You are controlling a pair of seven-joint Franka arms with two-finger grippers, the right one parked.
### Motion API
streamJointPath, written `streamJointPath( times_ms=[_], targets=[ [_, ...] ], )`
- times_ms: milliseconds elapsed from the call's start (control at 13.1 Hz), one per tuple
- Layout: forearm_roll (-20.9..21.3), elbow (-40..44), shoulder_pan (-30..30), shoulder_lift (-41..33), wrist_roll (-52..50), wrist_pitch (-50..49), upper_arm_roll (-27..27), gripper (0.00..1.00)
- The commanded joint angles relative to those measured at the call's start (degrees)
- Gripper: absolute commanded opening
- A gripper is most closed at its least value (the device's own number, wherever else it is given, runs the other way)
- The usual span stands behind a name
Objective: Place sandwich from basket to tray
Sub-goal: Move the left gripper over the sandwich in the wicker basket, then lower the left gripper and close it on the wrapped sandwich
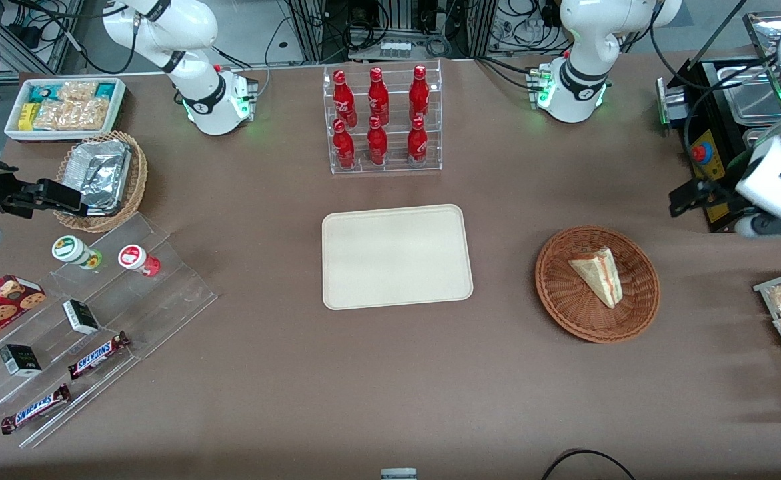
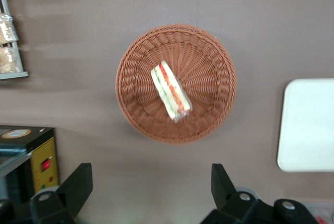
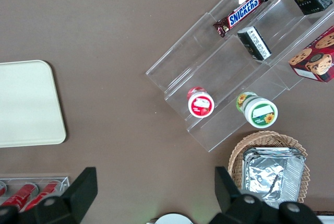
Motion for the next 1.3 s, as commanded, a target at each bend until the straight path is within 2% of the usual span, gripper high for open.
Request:
streamJointPath(
  times_ms=[0, 305, 534, 915, 1068, 1220],
  targets=[
    [0.9, -11.3, -0.4, -1.1, -8.3, 12.4, -0.8, 1.00],
    [1.0, -23.1, -1.4, 0.1, -22.6, 30.3, -1.2, 1.00],
    [1.0, -28.6, -1.4, 1.6, -29.7, 38.2, -1.2, 1.00],
    [1.2, -29.6, -1.4, 7.1, -31.5, 42.0, -1.3, 1.00],
    [3.8, -30.0, -1.5, 8.5, -31.5, 42.1, -1.3, 1.00],
    [3.9, -30.6, -1.4, 9.5, -31.6, 42.4, -1.3, 1.00]
  ],
)
